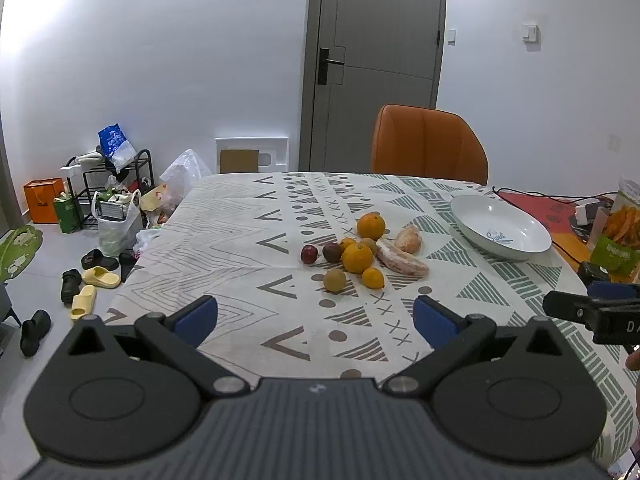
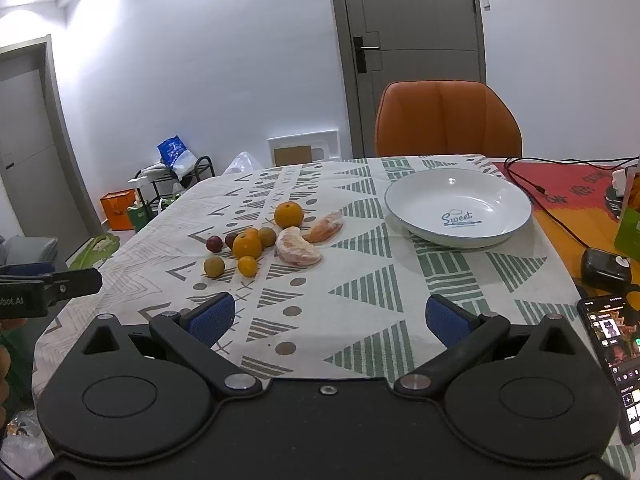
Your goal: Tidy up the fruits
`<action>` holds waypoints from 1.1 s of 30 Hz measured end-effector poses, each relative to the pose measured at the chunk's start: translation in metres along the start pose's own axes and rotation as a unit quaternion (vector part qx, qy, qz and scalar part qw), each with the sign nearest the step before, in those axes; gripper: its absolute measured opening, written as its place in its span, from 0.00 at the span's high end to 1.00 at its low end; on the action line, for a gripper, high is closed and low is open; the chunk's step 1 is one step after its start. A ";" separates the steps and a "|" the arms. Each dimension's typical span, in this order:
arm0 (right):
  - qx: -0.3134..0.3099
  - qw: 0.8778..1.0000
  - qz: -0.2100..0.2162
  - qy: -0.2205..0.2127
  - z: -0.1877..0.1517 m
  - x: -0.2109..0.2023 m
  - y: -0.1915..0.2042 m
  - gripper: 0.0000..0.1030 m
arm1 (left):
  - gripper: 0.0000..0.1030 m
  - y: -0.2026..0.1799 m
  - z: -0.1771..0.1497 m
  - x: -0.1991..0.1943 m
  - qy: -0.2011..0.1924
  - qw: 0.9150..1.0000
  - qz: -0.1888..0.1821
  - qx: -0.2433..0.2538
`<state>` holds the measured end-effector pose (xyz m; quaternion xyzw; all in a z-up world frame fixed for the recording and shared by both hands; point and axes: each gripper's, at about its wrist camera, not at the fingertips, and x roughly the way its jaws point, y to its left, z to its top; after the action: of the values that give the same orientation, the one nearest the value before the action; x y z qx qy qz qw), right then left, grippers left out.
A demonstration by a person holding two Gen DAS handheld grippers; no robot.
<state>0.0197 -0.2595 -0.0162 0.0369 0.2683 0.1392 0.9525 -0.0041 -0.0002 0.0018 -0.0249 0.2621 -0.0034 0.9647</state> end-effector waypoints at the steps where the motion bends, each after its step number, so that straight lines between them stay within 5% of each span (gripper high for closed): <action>1: 0.000 1.000 0.000 0.000 0.000 0.000 0.000 0.00 | 0.00 0.000 0.000 0.000 0.000 1.000 0.000 0.001; 33: -0.006 1.000 0.002 0.001 0.000 0.001 0.003 0.00 | 0.00 0.003 0.001 0.001 0.001 1.000 0.001 -0.001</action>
<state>0.0198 -0.2566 -0.0161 0.0312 0.2687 0.1433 0.9520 -0.0032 0.0029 0.0021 -0.0260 0.2635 -0.0020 0.9643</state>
